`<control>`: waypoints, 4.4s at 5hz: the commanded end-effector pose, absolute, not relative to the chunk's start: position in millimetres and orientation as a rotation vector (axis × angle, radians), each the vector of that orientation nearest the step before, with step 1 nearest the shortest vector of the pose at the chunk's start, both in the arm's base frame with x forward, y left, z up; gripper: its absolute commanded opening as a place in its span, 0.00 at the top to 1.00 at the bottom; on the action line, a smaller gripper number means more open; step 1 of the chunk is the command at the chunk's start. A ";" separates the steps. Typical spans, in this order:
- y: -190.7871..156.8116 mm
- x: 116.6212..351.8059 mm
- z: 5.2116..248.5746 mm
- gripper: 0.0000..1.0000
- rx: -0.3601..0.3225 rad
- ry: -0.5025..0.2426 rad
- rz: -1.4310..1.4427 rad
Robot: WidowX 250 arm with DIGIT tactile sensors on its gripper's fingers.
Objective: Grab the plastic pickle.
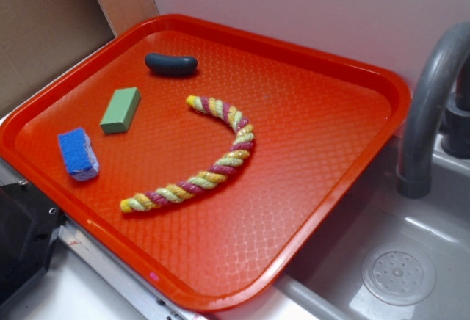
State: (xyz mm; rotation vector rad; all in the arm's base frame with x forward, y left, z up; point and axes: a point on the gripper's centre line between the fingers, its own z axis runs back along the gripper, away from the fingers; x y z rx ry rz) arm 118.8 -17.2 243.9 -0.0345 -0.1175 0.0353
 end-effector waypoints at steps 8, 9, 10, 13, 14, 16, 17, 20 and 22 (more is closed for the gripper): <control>91.5 266.2 103.8 0.00 0.048 -0.251 1.640; 94.8 273.7 89.8 0.00 0.098 -0.240 1.710; 90.9 276.8 75.9 0.00 0.144 -0.252 1.714; 58.6 271.9 47.4 0.00 0.214 -0.272 1.649; 55.7 275.0 39.3 0.00 0.266 -0.292 1.637; 57.0 281.0 30.9 0.00 0.295 -0.286 1.616; 56.9 282.7 29.6 0.91 0.311 -0.313 1.587; 66.1 297.0 33.4 1.00 0.287 -0.364 1.419; 51.9 297.6 83.0 1.00 0.203 -0.328 0.949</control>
